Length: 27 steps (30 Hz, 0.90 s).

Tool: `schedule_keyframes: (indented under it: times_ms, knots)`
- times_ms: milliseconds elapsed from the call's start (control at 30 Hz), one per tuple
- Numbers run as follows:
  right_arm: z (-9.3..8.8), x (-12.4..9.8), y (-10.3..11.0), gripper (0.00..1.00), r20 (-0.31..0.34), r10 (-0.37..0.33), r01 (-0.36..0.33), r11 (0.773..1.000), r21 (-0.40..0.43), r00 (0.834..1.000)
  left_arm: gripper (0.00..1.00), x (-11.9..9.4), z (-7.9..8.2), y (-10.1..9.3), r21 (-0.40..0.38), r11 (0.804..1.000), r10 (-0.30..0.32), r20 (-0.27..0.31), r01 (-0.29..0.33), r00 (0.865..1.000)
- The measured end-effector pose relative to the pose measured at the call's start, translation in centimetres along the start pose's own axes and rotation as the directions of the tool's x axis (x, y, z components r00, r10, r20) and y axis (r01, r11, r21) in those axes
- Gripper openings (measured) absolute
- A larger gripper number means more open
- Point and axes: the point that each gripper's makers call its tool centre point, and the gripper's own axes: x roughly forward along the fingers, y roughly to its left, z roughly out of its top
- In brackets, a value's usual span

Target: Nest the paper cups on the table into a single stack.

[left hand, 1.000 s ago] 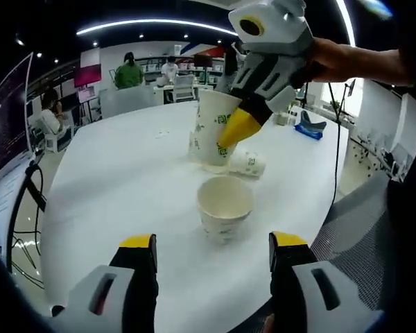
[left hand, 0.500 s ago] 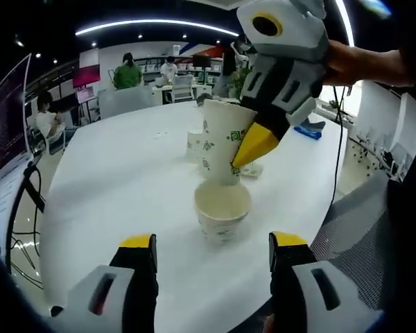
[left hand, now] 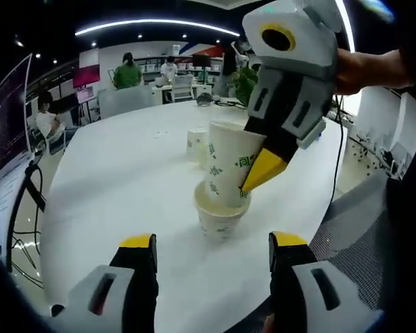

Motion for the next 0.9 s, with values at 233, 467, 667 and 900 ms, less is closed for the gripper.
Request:
schedule_keyframes:
  times_ms: [233, 467, 667, 900]
  knots:
    - [-0.1, 0.5, 1.0, 0.0, -0.012, 0.003, -0.003, 1.0, -0.01, 1.0, 0.64, -0.2, 0.0, 0.0, 0.001, 1.0, 0.001, 0.002, -0.001, 1.0]
    - [-0.5, 1.1, 1.1, 0.0, -0.024, 0.001, -0.002, 1.0, -0.021, 1.0, 0.64, -0.5, -0.3, -0.1, -0.002, 1.0, 0.004, -0.002, -0.004, 1.0]
    - [-1.0, 1.7, 0.7, 0.0, -0.024, -0.008, 0.007, 1.0, -0.008, 1.0, 0.63, -0.2, -0.4, -0.2, -0.004, 1.0, 0.002, 0.0, -0.002, 1.0]
    - [-1.1, 2.2, 0.5, 0.0, -0.019, -0.011, 0.011, 1.0, 0.017, 1.0, 0.63, 0.0, -0.4, 0.0, -0.005, 1.0, 0.003, 0.0, -0.003, 1.0]
